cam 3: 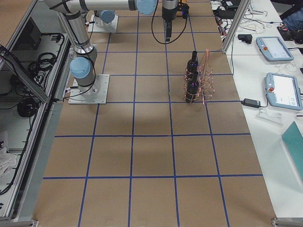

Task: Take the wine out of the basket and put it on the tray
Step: 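Open the left gripper and raise it away from the tray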

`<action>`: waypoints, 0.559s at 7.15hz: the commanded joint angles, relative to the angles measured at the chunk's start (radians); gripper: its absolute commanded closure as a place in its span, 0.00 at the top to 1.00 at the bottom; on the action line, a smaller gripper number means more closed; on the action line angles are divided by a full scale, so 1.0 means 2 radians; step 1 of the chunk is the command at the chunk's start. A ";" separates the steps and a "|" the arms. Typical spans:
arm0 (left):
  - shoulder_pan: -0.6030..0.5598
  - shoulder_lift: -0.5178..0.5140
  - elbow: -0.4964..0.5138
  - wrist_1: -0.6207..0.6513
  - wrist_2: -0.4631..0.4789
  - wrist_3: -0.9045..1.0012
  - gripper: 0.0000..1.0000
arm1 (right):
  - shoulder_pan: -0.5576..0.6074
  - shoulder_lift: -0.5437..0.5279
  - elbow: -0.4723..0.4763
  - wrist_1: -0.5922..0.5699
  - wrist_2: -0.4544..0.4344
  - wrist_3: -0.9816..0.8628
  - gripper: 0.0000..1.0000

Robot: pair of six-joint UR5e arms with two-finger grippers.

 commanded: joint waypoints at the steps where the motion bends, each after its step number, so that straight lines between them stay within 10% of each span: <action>1: -0.111 0.037 -0.008 -0.023 0.005 -0.148 0.85 | 0.000 0.000 0.000 0.000 0.001 0.000 1.00; 4: -0.225 0.056 -0.062 -0.017 0.006 -0.273 0.91 | 0.000 0.000 0.001 0.000 -0.002 0.000 1.00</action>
